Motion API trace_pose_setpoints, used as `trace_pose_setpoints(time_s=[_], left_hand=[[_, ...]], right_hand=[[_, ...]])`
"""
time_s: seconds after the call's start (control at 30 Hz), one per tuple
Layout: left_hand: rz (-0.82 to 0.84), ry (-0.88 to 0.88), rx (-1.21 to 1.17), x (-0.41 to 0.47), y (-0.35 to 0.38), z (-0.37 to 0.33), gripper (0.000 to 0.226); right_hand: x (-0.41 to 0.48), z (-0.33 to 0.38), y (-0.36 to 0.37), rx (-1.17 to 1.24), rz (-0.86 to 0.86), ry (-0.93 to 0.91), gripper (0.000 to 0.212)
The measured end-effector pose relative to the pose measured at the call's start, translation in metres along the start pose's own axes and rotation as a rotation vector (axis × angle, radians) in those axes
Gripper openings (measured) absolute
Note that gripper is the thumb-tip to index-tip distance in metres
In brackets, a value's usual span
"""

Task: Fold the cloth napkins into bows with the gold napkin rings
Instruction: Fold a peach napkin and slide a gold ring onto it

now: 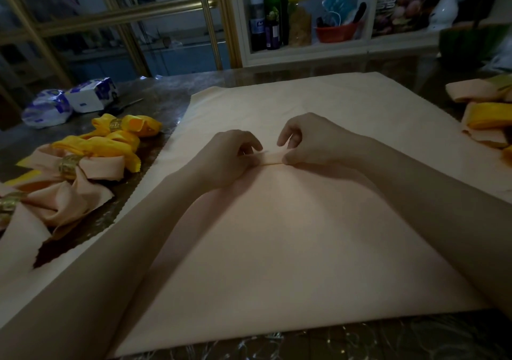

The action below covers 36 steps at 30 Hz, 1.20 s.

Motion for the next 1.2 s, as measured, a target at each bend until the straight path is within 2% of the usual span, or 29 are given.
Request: trace_pose_setpoints(time_s=[0.13, 0.3, 0.4, 0.63, 0.77, 1.07, 1.2], left_hand=[[0.0, 0.021, 0.042, -0.002, -0.001, -0.006, 0.01], [0.036, 0.036, 0.08, -0.007, -0.003, -0.015, 0.016], [0.041, 0.026, 0.082, -0.006, -0.002, -0.016, 0.015], [0.145, -0.042, -0.004, -0.003, -0.003, -0.007, 0.009], [0.167, -0.062, -0.024, -0.002, -0.004, -0.003, 0.008], [0.232, -0.12, 0.041, -0.006, -0.02, 0.005, 0.024], [0.272, -0.164, 0.027, -0.01, -0.026, 0.006, 0.02]], right_hand=[[-0.003, 0.007, 0.0, -0.06, -0.027, -0.059, 0.025], [-0.004, 0.016, -0.001, -0.21, 0.028, -0.135, 0.024], [-0.004, 0.019, -0.001, -0.289, 0.106, -0.147, 0.016], [0.001, 0.015, 0.002, -0.255, 0.114, -0.085, 0.016], [0.0, 0.01, -0.002, -0.209, 0.155, -0.087, 0.005], [-0.001, 0.008, -0.003, -0.182, 0.104, -0.116, 0.012], [-0.001, 0.009, -0.001, -0.166, 0.077, -0.12, 0.019]])
Point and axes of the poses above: each hand's wrist, its own x-axis towards the middle knuckle, its own y-axis out of the palm, z = x × y, the point moved 2 cm from there along x, towards the middle knuckle, and after that the axes turned 15 degrees about -x, right-handed, at the moved point
